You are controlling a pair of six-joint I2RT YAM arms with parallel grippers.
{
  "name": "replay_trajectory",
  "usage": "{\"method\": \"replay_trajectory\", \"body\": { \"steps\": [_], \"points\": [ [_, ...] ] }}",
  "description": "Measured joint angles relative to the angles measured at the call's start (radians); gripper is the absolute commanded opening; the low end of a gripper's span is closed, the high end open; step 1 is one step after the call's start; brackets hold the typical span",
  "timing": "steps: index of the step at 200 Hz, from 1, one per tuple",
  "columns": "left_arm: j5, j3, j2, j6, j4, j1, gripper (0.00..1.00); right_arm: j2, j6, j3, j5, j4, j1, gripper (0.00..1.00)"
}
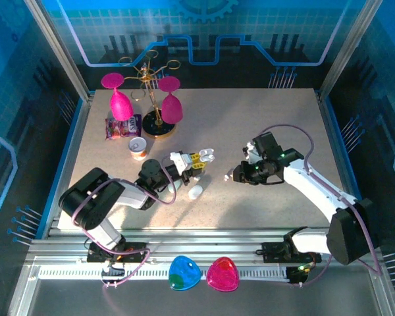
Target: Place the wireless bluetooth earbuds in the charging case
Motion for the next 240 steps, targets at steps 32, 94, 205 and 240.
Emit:
{"method": "replay_trajectory", "body": {
  "steps": [32, 94, 205, 240],
  "points": [
    [0.000, 0.015, 0.050, 0.045, -0.001, 0.000, 0.02, -0.016, 0.013, 0.039, -0.031, -0.002, 0.042, 0.26],
    [0.001, 0.031, 0.086, 0.143, 0.000, 0.000, 0.02, 0.005, 0.053, 0.126, -0.077, 0.010, 0.118, 0.26],
    [0.047, 0.023, 0.086, 0.312, 0.000, -0.007, 0.02, 0.148, 0.056, 0.249, -0.082, 0.027, 0.158, 0.25],
    [0.061, 0.016, 0.080, 0.335, 0.000, -0.009, 0.02, 0.163, 0.056, 0.259, -0.082, 0.024, 0.158, 0.25]
  ]
}}
